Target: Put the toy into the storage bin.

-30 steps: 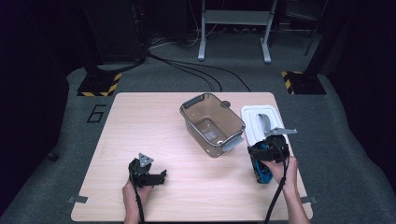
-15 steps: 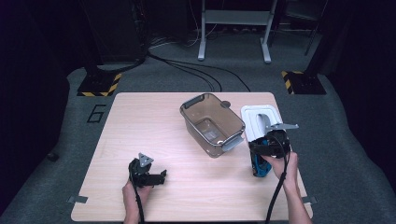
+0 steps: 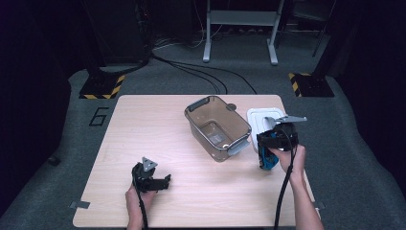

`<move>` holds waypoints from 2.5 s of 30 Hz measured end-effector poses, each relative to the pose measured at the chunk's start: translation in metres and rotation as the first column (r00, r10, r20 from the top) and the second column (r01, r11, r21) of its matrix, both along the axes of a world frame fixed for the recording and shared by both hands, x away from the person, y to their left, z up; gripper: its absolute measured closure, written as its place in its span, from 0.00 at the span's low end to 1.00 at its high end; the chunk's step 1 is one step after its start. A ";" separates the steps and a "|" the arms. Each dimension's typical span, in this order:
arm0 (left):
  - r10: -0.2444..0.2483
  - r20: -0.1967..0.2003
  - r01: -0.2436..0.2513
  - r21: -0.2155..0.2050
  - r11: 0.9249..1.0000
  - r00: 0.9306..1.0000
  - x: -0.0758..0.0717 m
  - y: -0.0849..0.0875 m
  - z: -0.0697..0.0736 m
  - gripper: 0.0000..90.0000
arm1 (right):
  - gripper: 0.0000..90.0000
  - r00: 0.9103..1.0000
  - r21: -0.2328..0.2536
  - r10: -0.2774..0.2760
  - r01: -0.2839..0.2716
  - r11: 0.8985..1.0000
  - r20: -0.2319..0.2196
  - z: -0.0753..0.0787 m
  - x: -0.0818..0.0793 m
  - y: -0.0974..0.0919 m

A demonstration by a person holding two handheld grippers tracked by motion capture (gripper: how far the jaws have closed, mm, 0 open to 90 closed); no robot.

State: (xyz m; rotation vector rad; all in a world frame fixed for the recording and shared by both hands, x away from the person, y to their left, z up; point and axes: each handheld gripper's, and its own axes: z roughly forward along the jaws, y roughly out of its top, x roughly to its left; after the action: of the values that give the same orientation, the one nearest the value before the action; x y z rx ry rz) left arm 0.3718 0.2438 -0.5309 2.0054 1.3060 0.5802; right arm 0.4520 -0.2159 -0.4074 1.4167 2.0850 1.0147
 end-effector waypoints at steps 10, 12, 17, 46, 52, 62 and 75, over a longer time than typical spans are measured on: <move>0.000 0.000 0.000 -0.003 1.000 1.000 0.000 0.000 0.000 0.05 | 0.27 0.999 0.006 -0.027 0.027 1.000 0.028 0.010 0.019 -0.002; 0.000 0.001 0.000 -0.004 1.000 1.000 0.000 0.000 0.000 0.05 | 0.27 0.999 0.005 -0.034 0.034 0.999 0.032 0.012 0.022 -0.002; -0.002 0.000 0.002 -0.005 1.000 1.000 0.000 -0.001 0.000 0.05 | 0.27 0.997 0.011 -0.056 0.055 0.998 0.050 0.017 0.029 -0.004; -0.028 -0.023 0.028 0.002 1.000 0.999 0.001 -0.001 0.000 0.00 | 0.27 0.984 -0.033 -0.066 0.072 0.997 0.166 0.054 0.057 0.005; -0.029 -0.024 0.029 0.003 1.000 0.999 0.001 -0.001 0.000 0.00 | 0.27 0.980 -0.032 -0.062 0.069 0.997 0.190 0.062 0.059 0.008; -0.026 -0.022 0.026 0.002 1.000 0.999 0.001 -0.001 0.000 0.00 | 0.27 0.971 -0.058 -0.041 0.056 0.997 0.235 0.081 0.062 0.016; -0.028 -0.023 0.028 0.004 1.000 0.999 0.001 -0.001 0.000 0.00 | 0.27 0.961 -0.076 0.008 0.014 0.997 0.278 0.098 0.065 0.037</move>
State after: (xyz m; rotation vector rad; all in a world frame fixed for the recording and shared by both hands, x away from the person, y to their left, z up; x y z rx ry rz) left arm 0.3727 0.2431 -0.5308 2.0357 1.2889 0.5489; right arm 0.5169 -0.1793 -0.3095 1.1640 1.8951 1.0527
